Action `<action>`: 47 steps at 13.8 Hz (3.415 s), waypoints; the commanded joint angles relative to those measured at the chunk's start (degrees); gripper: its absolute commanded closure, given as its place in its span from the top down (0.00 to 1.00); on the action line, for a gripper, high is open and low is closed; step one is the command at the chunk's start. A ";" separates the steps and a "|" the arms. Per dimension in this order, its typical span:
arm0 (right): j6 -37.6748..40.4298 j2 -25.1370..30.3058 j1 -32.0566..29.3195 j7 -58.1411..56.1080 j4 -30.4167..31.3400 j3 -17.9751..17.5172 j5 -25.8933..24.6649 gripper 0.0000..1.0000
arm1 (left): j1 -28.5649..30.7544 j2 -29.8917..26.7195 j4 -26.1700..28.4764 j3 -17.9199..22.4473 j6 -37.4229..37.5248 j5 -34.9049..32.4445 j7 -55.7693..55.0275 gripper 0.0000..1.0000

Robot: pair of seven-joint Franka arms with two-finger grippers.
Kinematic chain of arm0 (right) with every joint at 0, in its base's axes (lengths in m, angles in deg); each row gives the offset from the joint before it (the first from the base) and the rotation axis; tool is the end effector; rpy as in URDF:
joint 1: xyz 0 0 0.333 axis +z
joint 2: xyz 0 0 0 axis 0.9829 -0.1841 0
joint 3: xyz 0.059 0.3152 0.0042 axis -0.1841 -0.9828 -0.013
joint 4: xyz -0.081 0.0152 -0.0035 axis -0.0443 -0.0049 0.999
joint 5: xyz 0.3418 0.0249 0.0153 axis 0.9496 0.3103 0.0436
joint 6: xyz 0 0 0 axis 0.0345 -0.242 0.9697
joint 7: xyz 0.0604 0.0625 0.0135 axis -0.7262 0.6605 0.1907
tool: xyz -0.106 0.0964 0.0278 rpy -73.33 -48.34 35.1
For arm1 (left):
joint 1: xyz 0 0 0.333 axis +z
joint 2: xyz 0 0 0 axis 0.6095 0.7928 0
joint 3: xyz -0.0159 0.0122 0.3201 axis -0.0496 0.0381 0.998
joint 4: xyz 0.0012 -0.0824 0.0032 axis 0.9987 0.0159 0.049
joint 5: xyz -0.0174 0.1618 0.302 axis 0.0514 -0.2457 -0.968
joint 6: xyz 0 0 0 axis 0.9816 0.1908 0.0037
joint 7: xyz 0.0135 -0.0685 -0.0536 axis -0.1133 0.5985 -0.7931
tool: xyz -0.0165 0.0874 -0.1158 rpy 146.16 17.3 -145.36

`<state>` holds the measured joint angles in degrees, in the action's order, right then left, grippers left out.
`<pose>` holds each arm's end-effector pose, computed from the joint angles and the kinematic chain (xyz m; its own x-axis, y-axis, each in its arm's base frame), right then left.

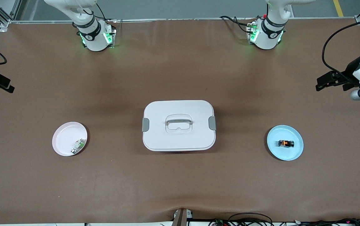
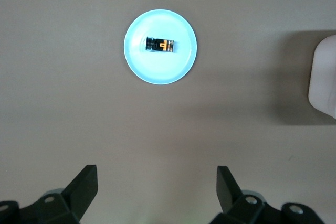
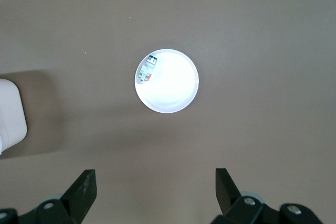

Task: Transfer orange switch to right arm and place
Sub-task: 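Move the left gripper toward the black-and-orange switch on the blue plate, then lower the left gripper over the switch on the blue plate, then close the left gripper on the black-and-orange switch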

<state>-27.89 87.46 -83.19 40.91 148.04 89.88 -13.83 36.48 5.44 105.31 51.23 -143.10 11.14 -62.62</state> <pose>0.5107 -0.0527 0.5973 0.9936 -0.1119 0.0156 -0.1118 -0.9937 -0.0097 0.5090 -0.0145 0.5515 0.9974 0.0012 -0.0716 0.0020 -0.9999 0.0111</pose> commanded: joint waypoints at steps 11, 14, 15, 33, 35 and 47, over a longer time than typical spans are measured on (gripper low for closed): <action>2.25 -0.04 -0.77 0.04 -0.87 -0.39 -0.45 1.00 | -2.79 15.80 -0.02 -0.34 -18.99 -5.01 1.48 1.00; 1.99 -0.04 -0.60 0.04 -1.05 -0.48 -0.36 1.00 | -1.75 19.49 -0.37 -0.43 -20.58 -7.31 1.48 1.00; 1.99 -0.04 -0.60 0.13 -1.05 -0.57 -0.36 1.00 | -1.13 20.73 -0.46 -0.34 -21.89 -7.05 1.57 1.00; 1.37 -0.13 -0.86 0.13 -0.96 -0.48 -0.45 1.00 | 0.63 31.63 8.68 -0.52 -44.05 -6.78 5.00 1.00; 1.37 -0.13 -0.95 0.13 -0.96 -0.48 -0.36 1.00 | 0.98 32.51 8.68 -0.52 -44.58 -6.87 5.09 1.00; 1.37 -0.13 -0.86 0.22 -0.96 -0.48 -0.27 1.00 | 1.33 36.65 7.27 -0.52 -51.26 -7.05 3.77 1.00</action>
<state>-26.73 87.45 -83.20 40.92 147.80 90.09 -13.89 37.46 41.42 113.20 50.99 -193.21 5.00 -58.25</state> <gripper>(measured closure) 0.000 0.000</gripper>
